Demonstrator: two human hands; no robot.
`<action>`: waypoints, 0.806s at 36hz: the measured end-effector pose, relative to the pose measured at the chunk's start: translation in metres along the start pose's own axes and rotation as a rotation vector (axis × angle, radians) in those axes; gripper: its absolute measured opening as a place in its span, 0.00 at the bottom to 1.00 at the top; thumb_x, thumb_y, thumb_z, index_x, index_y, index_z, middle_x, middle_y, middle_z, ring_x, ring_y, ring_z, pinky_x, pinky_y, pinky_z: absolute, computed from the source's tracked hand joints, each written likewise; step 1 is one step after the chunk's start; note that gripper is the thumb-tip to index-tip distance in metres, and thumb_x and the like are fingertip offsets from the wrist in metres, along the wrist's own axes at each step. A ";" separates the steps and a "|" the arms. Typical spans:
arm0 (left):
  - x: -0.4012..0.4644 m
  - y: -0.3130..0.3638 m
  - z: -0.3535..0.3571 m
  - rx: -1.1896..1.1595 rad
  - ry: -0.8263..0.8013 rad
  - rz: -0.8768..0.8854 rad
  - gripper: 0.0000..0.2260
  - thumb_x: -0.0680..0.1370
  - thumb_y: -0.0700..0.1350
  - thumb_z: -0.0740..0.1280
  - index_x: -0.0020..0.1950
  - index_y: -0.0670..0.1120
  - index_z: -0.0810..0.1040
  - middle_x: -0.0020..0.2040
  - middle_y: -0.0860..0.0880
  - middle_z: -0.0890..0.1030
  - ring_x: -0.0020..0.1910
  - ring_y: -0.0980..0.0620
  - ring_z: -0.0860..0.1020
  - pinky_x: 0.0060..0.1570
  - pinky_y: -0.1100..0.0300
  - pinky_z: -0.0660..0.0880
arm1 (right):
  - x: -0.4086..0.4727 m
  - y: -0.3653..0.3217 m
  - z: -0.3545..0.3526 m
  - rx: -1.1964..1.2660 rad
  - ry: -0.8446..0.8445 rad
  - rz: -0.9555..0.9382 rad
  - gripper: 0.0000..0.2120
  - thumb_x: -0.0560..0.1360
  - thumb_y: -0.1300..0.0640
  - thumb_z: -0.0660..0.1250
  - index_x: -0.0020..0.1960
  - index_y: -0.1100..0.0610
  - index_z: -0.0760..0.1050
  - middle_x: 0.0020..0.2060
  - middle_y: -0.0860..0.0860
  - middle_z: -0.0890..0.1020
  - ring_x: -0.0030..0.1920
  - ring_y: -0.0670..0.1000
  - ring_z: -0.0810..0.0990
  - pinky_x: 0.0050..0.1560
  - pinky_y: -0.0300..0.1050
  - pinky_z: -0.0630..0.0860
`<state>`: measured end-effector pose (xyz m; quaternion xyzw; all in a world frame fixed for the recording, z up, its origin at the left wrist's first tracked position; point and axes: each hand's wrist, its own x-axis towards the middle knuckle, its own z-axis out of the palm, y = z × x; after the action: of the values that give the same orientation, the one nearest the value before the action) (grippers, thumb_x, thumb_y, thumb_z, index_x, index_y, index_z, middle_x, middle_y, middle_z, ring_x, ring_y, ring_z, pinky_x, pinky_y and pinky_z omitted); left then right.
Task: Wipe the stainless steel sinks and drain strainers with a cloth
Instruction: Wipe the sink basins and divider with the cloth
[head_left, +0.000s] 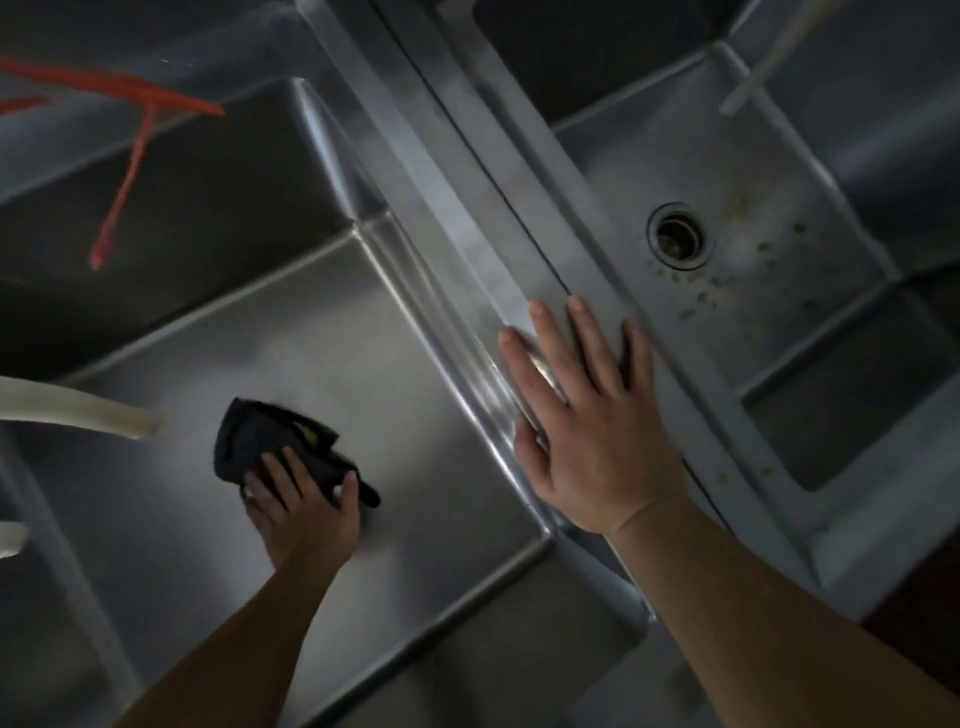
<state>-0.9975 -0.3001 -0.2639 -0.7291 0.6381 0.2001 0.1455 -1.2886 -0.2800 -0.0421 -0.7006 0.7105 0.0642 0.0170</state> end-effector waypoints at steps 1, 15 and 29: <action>-0.002 -0.001 0.000 -0.003 0.005 0.017 0.40 0.77 0.65 0.51 0.80 0.39 0.50 0.80 0.37 0.51 0.78 0.33 0.48 0.75 0.38 0.47 | 0.000 0.000 0.000 -0.001 -0.005 -0.001 0.33 0.78 0.46 0.58 0.80 0.53 0.54 0.81 0.56 0.52 0.80 0.62 0.49 0.72 0.73 0.53; 0.037 -0.043 -0.067 -0.340 0.183 -0.120 0.36 0.74 0.46 0.73 0.77 0.47 0.60 0.74 0.37 0.64 0.70 0.32 0.63 0.67 0.36 0.62 | -0.002 -0.003 -0.004 -0.041 0.002 -0.002 0.31 0.79 0.45 0.57 0.80 0.53 0.57 0.80 0.57 0.56 0.79 0.63 0.52 0.72 0.72 0.54; 0.044 -0.051 -0.124 -0.500 -0.071 -0.062 0.12 0.71 0.39 0.69 0.54 0.43 0.75 0.48 0.42 0.79 0.49 0.40 0.78 0.44 0.53 0.73 | -0.010 -0.012 -0.004 -0.059 -0.016 0.088 0.31 0.81 0.44 0.53 0.81 0.49 0.49 0.81 0.52 0.50 0.80 0.59 0.49 0.75 0.67 0.53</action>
<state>-0.9289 -0.3893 -0.1787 -0.7541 0.5408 0.3724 -0.0109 -1.2760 -0.2711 -0.0379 -0.6683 0.7383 0.0912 -0.0009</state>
